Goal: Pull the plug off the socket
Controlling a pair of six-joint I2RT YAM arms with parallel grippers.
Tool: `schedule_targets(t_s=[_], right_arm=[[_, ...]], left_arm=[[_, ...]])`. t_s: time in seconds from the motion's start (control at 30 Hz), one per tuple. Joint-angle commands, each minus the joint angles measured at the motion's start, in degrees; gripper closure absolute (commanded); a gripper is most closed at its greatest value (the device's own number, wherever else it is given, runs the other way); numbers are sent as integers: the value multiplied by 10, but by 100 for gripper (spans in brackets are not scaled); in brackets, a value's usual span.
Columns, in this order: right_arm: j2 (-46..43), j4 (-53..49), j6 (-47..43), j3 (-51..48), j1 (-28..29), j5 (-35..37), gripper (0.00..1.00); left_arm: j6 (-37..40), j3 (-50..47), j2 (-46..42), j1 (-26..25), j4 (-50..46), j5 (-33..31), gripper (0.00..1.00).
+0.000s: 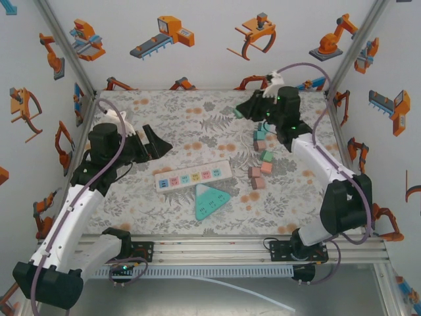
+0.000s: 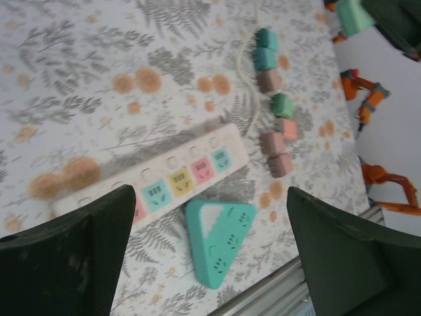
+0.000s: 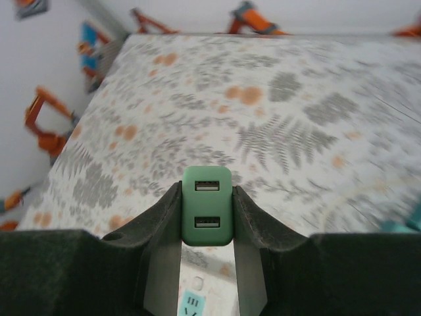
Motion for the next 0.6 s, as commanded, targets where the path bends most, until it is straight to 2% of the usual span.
schedule_targets(t_s=[0.0, 0.07, 0.23, 0.4, 0.57], right_arm=[[10, -30, 125, -12, -71, 23, 87], [43, 6, 154, -17, -113, 4, 88], [150, 15, 168, 33, -163, -1, 88], [248, 35, 153, 90, -171, -18, 87], [311, 79, 150, 115, -171, -28, 85]], left_arm=[[85, 47, 12, -36, 19, 49, 3], [119, 64, 23, -68, 13, 41, 3], [128, 84, 46, -107, 19, 47, 3], [144, 95, 55, -140, 19, 58, 3], [151, 95, 47, -153, 11, 41, 3]])
